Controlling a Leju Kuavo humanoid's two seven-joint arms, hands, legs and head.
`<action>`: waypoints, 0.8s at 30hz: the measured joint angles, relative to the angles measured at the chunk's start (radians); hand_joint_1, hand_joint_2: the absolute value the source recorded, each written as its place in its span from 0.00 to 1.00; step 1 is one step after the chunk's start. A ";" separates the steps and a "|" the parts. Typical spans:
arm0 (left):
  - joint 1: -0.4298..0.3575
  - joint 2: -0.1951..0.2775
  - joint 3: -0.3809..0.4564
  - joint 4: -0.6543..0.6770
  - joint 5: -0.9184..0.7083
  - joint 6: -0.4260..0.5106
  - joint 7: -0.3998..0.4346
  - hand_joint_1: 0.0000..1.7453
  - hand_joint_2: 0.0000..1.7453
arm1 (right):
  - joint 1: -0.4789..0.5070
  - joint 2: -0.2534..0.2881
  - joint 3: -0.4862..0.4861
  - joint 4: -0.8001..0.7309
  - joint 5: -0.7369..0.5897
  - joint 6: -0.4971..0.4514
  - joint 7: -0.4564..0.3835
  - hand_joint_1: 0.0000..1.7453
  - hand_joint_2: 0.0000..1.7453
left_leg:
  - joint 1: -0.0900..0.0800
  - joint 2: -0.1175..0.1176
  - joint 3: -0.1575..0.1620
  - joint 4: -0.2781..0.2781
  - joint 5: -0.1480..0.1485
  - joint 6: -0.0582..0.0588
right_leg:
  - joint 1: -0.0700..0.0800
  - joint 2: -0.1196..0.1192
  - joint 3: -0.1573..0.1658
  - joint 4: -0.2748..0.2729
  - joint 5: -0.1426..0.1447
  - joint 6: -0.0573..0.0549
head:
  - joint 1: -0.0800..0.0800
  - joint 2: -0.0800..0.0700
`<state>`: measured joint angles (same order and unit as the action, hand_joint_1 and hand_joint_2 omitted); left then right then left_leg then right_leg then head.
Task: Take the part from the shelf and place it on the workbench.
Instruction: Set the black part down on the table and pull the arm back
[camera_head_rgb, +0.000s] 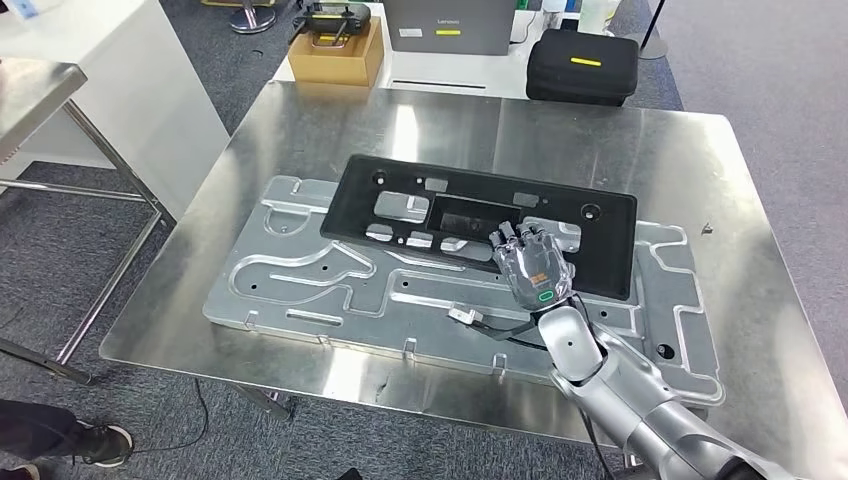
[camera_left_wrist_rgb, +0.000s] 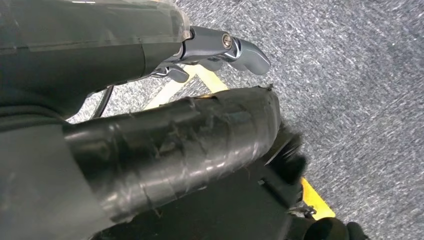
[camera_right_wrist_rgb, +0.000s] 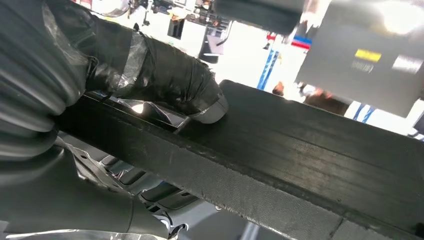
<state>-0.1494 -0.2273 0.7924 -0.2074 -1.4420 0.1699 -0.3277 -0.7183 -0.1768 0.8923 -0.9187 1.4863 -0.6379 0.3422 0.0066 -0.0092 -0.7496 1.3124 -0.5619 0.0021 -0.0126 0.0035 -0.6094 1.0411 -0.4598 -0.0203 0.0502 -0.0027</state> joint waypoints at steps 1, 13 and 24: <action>0.001 0.000 -0.001 0.000 0.001 0.000 0.000 0.00 0.00 | 0.001 -0.001 0.002 0.016 0.000 -0.002 -0.012 0.97 1.00 | 0.000 0.000 0.003 -0.017 0.024 0.002 | 0.001 0.001 0.002 0.000 -0.002 0.000 | 0.000 0.000; 0.002 0.004 -0.008 0.000 0.022 0.006 -0.004 0.00 0.00 | 0.021 -0.039 -0.060 0.078 0.000 0.017 -0.120 0.00 1.00 | -0.003 0.006 0.145 -0.305 0.137 0.052 | -0.001 0.002 -0.065 0.174 -0.107 0.044 | 0.001 0.000; 0.012 0.008 -0.011 0.000 0.048 0.023 -0.005 0.00 0.00 | 0.121 -0.080 -0.164 -0.034 0.000 -0.010 -0.188 0.00 0.00 | -0.007 0.001 0.149 -0.286 0.120 0.021 | -0.002 -0.002 0.012 -0.008 0.002 0.027 | 0.001 0.000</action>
<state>-0.1371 -0.2190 0.7816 -0.2075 -1.3943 0.1927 -0.3323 -0.5975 -0.2572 0.7286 -0.9523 1.4864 -0.6482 0.1544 0.0001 -0.0078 -0.6003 1.0263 -0.4422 0.0229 -0.0145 0.0014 -0.5972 1.0327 -0.4580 0.0072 0.0507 -0.0027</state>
